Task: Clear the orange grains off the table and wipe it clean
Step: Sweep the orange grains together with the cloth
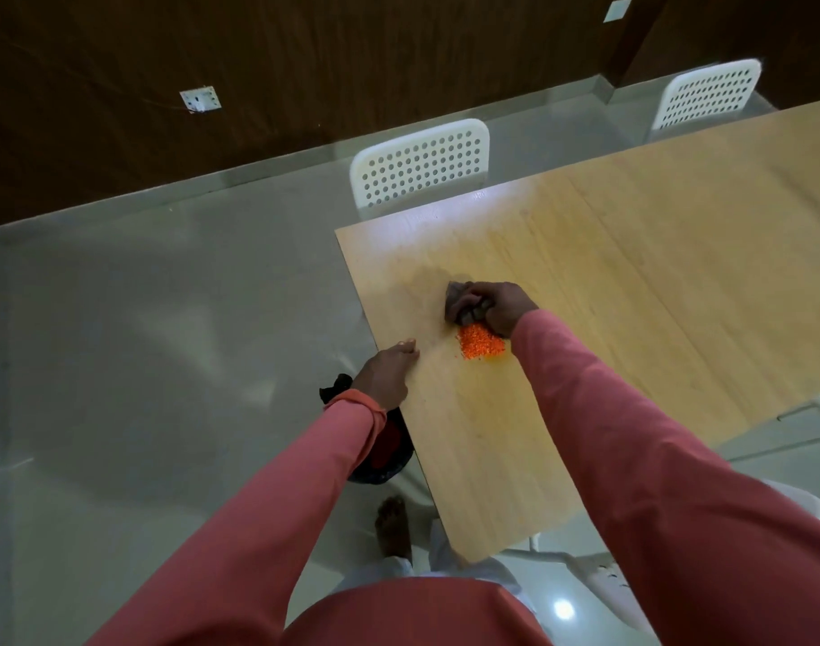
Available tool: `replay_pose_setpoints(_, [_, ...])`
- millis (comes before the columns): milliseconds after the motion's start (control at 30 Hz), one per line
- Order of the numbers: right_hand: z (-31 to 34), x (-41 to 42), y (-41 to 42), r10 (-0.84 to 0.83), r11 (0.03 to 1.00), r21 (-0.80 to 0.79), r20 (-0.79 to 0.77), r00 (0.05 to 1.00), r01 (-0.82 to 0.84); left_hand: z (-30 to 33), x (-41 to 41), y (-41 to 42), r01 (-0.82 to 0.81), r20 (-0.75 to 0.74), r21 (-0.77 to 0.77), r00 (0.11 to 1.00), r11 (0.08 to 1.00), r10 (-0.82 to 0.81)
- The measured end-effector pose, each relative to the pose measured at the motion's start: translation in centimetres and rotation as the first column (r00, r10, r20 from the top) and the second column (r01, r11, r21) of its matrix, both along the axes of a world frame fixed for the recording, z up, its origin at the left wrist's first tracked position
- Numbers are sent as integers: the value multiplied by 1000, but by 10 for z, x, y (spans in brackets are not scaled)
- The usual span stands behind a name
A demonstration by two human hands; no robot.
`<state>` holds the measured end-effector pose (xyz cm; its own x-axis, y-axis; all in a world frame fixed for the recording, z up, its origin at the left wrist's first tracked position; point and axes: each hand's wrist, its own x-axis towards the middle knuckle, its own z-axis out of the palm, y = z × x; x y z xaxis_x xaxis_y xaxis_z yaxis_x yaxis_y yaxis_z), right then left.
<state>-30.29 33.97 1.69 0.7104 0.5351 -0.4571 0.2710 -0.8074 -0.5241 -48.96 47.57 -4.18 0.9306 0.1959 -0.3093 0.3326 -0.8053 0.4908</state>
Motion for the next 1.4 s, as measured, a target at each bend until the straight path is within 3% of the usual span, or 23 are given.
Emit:
replay_pose_setpoints(200, [0, -10, -10, 399, 902, -167, -33, 916, -399, 0, -2, 1, 5, 23, 5, 1000, 1000, -5])
replay_pose_setpoints(333, [-10, -20, -27, 497, 853, -167, -31, 867, -494, 1, -2, -1, 6, 64, 21, 998, 1000, -7])
replay_pose_setpoints(500, [2, -20, -47, 200, 975, 86, 66, 978, -205, -1, -2, 0, -16, 50, 18, 999, 1000, 15])
replay_pose_setpoints(600, [5, -14, -57, 4, 991, 129, 149, 989, -24, -3, -2, -2, -35, 49, 19, 998, 999, 34])
replay_pose_setpoints(667, [1, -15, -64, -76, 995, 71, 192, 978, 64, -4, -2, -3, -34, 53, 13, 998, 999, 33])
replay_pose_setpoints(800, [-8, -36, -73, -84, 987, -115, 236, 968, 113, -6, -1, -2, -21, 56, -3, 998, 1000, 21])
replay_pose_setpoints(1000, [-18, -78, -51, -56, 995, -70, 241, 969, 75, -7, -1, -2, -35, 42, 2, 998, 999, 35])
replay_pose_setpoints(1167, [-7, -71, -71, -274, 960, 23, 265, 925, 278, -7, -2, -6, -38, 52, 28, 998, 999, 36])
replay_pose_setpoints(1267, [-9, -84, -92, -355, 925, -16, 320, 879, 379, -8, -2, -9, -54, 79, 39, 996, 998, 51])
replay_pose_setpoints(1400, [-25, -118, -86, -337, 922, -88, 299, 893, 378, -8, -3, -14, -68, 71, 64, 995, 996, 63])
